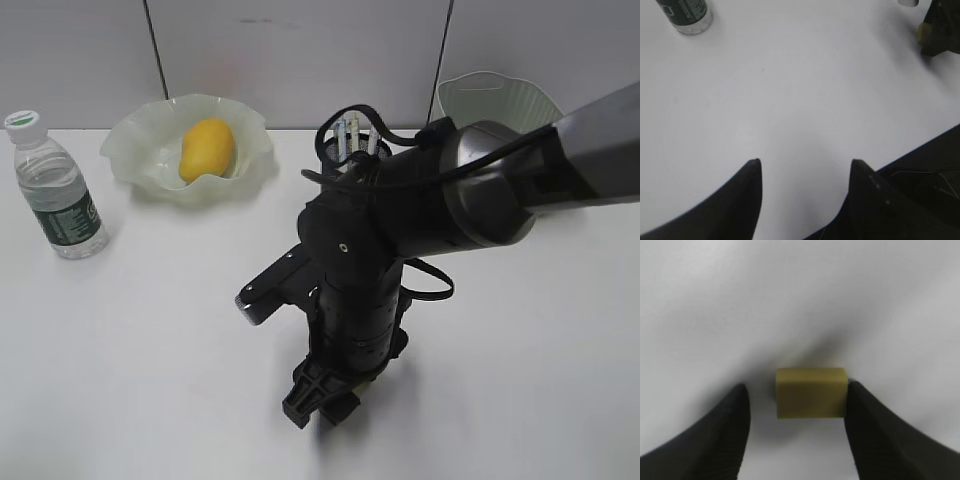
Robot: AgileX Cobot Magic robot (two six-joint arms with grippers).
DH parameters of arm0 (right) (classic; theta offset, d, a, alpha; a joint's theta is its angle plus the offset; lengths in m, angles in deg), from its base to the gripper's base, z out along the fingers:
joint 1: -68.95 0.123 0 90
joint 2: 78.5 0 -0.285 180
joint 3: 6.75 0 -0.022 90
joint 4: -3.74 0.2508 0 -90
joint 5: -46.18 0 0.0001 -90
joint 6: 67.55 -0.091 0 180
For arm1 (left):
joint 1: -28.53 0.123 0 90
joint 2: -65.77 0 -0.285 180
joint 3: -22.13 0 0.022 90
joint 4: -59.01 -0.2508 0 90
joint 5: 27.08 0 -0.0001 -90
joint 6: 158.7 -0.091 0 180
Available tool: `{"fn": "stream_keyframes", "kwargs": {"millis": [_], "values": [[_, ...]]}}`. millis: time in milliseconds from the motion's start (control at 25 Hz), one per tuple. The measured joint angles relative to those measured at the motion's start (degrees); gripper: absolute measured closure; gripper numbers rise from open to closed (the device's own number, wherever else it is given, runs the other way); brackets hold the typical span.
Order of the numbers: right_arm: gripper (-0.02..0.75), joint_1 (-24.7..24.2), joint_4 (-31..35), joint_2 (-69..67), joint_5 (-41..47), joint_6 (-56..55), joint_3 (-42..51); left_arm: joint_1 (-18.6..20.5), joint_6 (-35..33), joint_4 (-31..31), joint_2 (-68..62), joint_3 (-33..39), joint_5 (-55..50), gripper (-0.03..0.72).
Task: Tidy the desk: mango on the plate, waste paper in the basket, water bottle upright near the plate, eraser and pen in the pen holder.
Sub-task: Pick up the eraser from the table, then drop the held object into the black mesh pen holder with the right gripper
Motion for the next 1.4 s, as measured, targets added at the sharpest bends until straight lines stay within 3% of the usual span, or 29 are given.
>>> {"fn": "stream_keyframes", "kwargs": {"millis": [360, 1120, 1400], "values": [[0.428, 0.0, 0.0, 0.0, -0.2, 0.7, -0.1, 0.0, 0.0, 0.0, 0.0, 0.0, 0.0, 0.264], [0.430, -0.1, 1.7, 6.1, 4.2, 0.9, -4.5, 0.0, 0.0, 0.0, 0.0, 0.0, 0.0, 0.264], [0.432, -5.5, 1.7, 8.0, 8.3, 1.9, -14.8, 0.0, 0.0, 0.0, 0.0, 0.0, 0.0, 0.264]]}}
